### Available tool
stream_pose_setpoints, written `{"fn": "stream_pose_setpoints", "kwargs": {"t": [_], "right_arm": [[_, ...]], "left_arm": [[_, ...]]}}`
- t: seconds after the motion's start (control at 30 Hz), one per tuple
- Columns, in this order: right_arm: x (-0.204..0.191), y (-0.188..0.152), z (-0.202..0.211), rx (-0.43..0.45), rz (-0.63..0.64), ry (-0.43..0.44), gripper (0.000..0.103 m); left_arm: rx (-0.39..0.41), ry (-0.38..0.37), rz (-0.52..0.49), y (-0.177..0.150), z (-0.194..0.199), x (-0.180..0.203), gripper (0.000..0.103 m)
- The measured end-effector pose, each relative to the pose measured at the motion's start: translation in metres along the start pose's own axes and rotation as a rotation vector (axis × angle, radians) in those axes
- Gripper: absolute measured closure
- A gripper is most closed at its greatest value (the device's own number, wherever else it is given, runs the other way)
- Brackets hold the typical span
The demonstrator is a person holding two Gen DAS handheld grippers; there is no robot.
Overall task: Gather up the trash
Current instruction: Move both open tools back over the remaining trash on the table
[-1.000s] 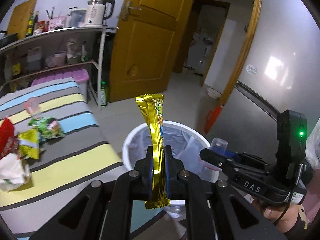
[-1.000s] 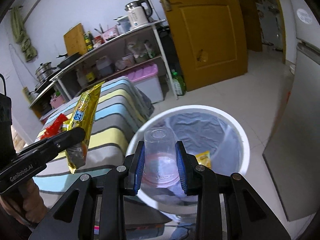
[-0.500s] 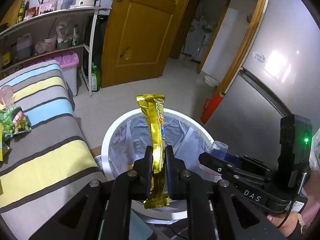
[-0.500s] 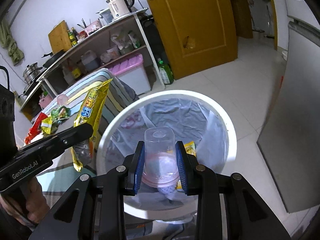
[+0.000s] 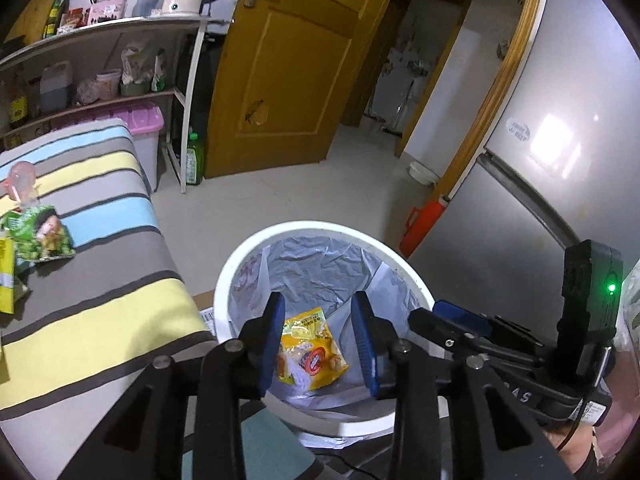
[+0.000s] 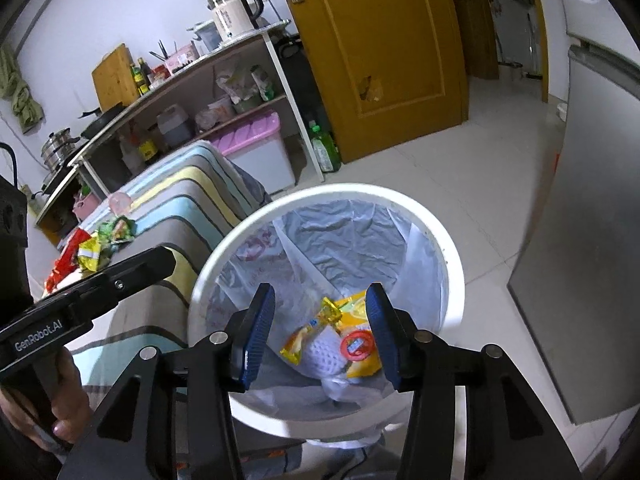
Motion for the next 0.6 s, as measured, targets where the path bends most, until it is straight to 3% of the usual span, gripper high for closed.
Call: {"fn": "stream_pose_setpoints", "kwargs": {"t": [0.37,0.6], "right_arm": [[-0.058,-0.004,0.05,0.112,0.115,0.031,0.055],[-0.095,-0.015,0.062,0.126,0.161,0.086,0.055]], "left_arm": [[0.127,0.069,0.013,-0.015,0.068,-0.019,0.067],[0.181,0.123,0.062,-0.034,0.106,-0.046,0.067]]}}
Point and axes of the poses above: each gripper's, at about its wrist camera, not at the fingertips, and z roughly against the way its jaws point, x to its right, y to its top, the point moved 9 cm from there along -z, roughly the way its jaws point, and after that the axes turned 9 degrees about -x, right-handed, at the moved point
